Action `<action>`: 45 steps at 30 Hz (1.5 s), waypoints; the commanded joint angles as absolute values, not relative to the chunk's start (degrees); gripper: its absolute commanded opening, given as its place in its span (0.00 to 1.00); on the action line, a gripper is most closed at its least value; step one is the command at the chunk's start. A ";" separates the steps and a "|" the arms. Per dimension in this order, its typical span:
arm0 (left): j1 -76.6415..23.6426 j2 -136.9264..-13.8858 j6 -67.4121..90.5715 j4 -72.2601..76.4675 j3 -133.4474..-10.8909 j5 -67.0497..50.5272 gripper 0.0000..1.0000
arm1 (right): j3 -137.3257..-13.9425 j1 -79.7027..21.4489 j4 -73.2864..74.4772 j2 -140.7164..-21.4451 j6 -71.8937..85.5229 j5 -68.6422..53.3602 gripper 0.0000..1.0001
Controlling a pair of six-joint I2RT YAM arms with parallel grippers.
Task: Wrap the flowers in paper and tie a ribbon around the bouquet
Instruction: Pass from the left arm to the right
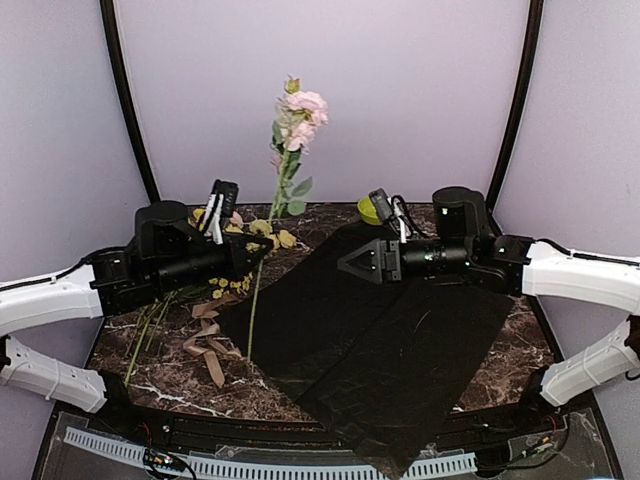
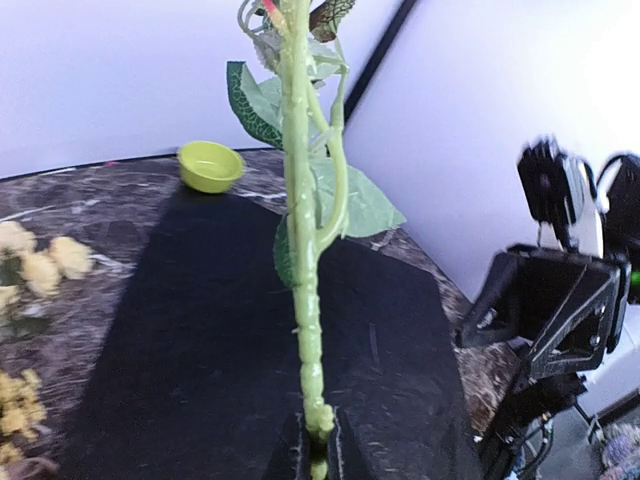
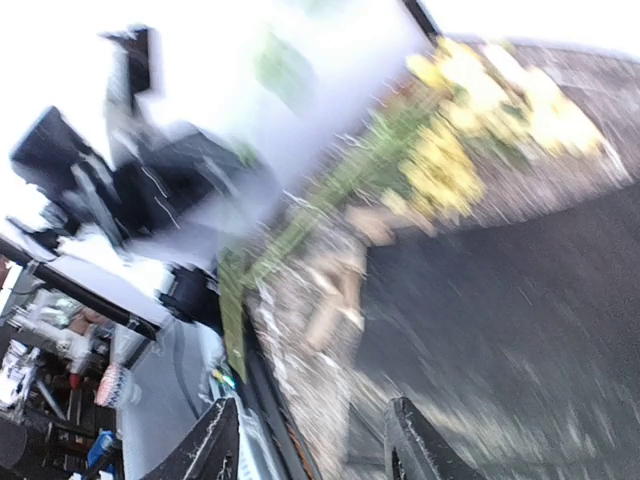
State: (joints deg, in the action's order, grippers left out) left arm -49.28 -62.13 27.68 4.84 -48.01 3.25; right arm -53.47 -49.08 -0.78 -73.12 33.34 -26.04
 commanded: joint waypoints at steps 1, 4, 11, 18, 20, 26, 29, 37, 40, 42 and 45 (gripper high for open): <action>-56.95 -70.32 29.45 21.40 -49.76 0.44 0.00 | -56.85 -52.21 -16.39 -76.55 36.53 -27.40 0.50; -60.82 -74.83 28.31 25.21 -51.52 -0.51 0.00 | -58.03 -53.18 -17.87 -78.31 36.53 -27.40 0.50; -63.79 -77.55 28.04 31.44 -50.66 -1.84 0.00 | -56.22 -53.27 -17.06 -78.46 41.36 -22.80 0.55; -63.89 -76.39 28.71 28.71 -49.53 4.59 0.00 | -56.16 -53.31 -11.11 -76.18 41.36 -22.80 0.55; -63.90 -75.84 28.68 29.43 -48.70 5.30 0.00 | -55.51 -53.27 -9.35 -75.07 41.36 -22.80 0.55; -63.94 -76.39 28.18 29.47 -49.03 4.41 0.00 | -55.76 -53.25 -9.71 -76.43 42.91 -13.16 0.51; -64.19 -76.85 28.56 30.42 -49.04 3.39 0.00 | -57.21 -53.33 -9.39 -78.16 42.54 -13.56 0.54; -64.60 -78.54 30.00 30.24 -48.60 0.46 0.00 | -58.87 -52.88 -7.92 -78.21 40.87 -13.17 0.00; -64.60 -78.91 30.87 28.39 -48.13 -0.50 0.30 | -59.47 -51.25 -1.32 -77.19 39.60 -9.82 0.00; -64.60 -78.89 31.71 25.34 -47.64 0.27 0.54 | -61.18 -49.11 6.22 -78.12 37.51 -8.22 0.00; -64.32 -78.54 33.73 17.05 -47.08 6.23 0.64 | -65.32 -45.13 19.98 -83.20 32.45 -6.58 0.00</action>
State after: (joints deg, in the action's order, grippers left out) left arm -64.29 -79.22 31.24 25.52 -48.47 2.33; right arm -60.10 -49.56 2.79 -78.81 39.07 -11.73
